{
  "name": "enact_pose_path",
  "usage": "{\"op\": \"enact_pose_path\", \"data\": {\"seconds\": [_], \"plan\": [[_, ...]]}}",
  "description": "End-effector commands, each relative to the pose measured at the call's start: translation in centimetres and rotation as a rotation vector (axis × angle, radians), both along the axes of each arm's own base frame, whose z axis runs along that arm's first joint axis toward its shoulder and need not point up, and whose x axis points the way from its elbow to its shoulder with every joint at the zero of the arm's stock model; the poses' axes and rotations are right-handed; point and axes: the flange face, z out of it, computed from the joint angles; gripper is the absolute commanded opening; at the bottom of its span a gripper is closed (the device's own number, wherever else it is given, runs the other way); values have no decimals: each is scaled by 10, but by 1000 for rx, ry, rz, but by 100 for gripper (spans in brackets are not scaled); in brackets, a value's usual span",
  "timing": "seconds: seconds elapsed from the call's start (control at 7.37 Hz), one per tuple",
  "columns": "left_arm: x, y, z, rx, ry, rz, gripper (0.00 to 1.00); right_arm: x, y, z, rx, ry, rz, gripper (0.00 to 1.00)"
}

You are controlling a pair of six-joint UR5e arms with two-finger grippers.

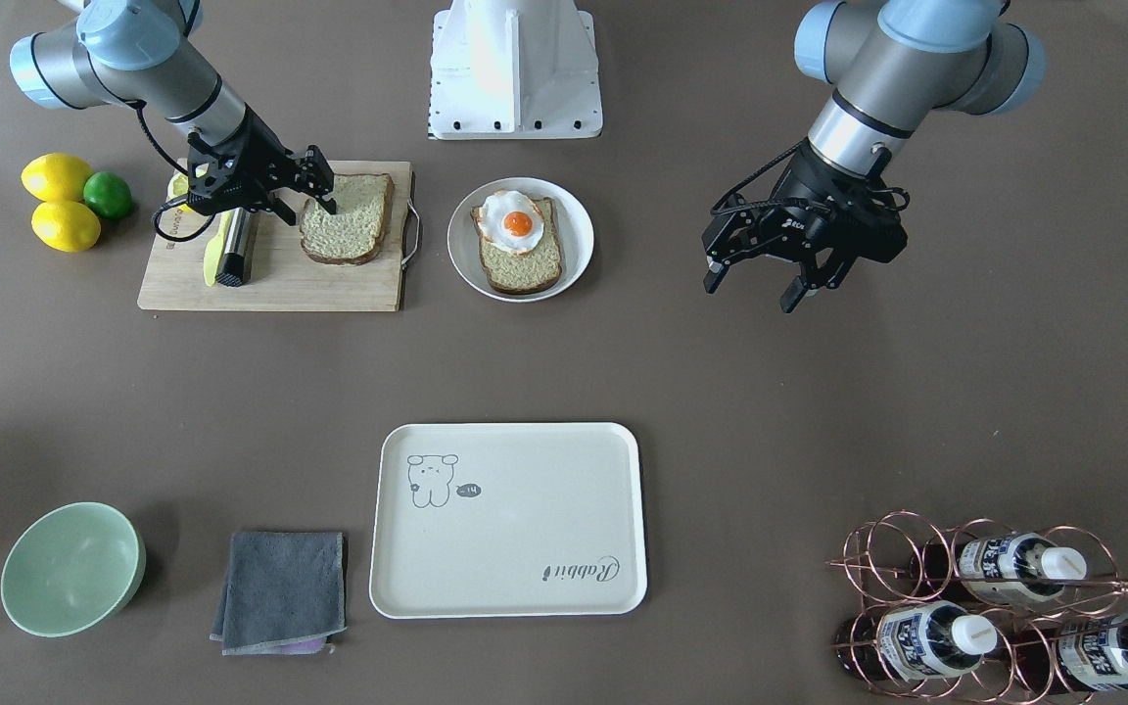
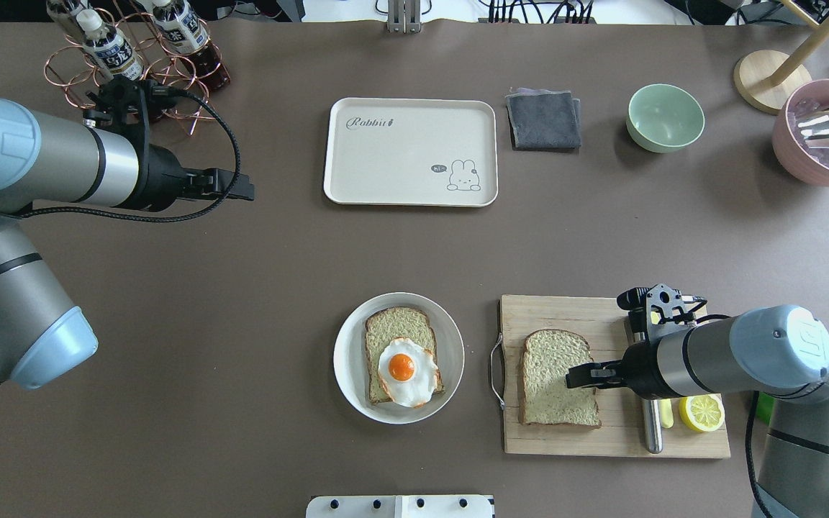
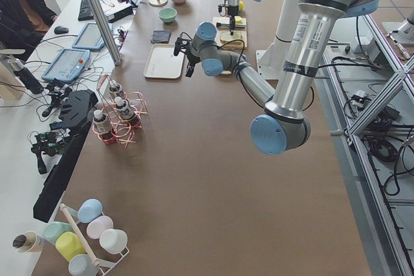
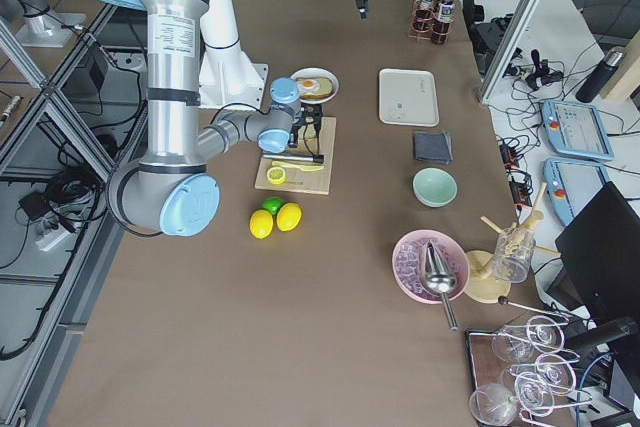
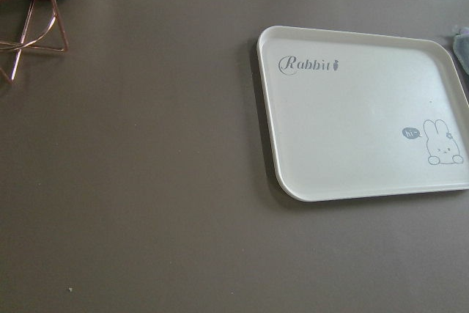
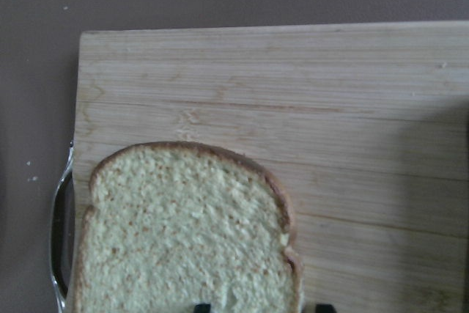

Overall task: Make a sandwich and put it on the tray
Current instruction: 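Lower the right gripper and grasp the bread slice on the board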

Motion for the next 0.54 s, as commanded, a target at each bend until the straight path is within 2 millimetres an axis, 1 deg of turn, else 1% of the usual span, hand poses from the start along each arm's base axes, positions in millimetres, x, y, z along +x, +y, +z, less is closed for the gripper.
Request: {"op": "enact_pose_path", "data": {"seconds": [0.0,0.14,0.27,0.41], "plan": [[1,-2,-1,3,0,0,98,2,0,-6,2,-10,16,0],[1,-2,0,2,-1,0,97,6,2,-19,-14,-36,20,0],[1,-2,1,2,-4,3,97,14,4,-36,-32,-72,16,0],[2,-2,1,1,-3,5,97,29,-1,-53,-39,-111,5,0]]}}
